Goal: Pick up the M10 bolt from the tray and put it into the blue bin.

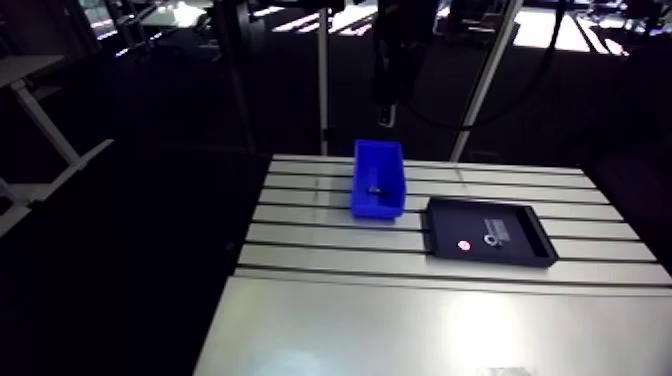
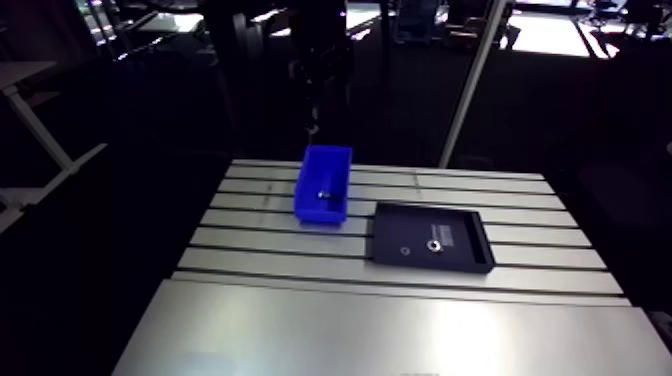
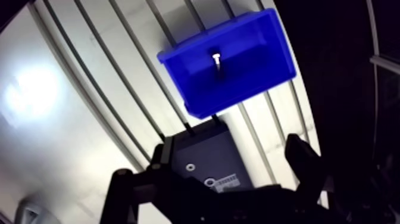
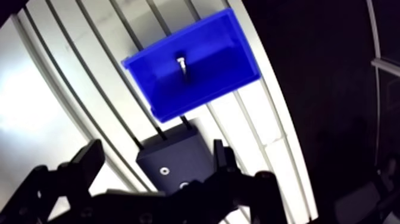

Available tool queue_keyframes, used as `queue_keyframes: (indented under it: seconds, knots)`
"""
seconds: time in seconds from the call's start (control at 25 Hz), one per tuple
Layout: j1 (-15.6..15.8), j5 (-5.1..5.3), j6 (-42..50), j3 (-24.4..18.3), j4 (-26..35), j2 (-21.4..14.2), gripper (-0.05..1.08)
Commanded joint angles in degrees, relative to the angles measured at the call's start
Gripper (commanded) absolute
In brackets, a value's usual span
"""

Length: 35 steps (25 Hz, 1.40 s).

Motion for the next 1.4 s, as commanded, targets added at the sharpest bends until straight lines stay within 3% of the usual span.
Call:
queue_keyframes:
  seconds: [0.04,0.24,0.44,0.56,1.0,1.4]
  knots:
    - [-2.7,-0.34,26.5,-3.2,8.8,-5.4,0.01]
    - [-3.6,-0.08,41.3,-5.5,14.3,-6.6,0.01]
    - [-6.4,1.24,50.4,-10.6,22.4,-6.9,0.01]
    - [-7.5,2.91,53.2,-12.4,23.9,-7.0,0.01]
    - [-7.7,4.49,57.7,-18.0,25.5,-7.0,0.01]
    - [-7.7,4.49,59.5,-17.7,25.3,-7.1,0.01]
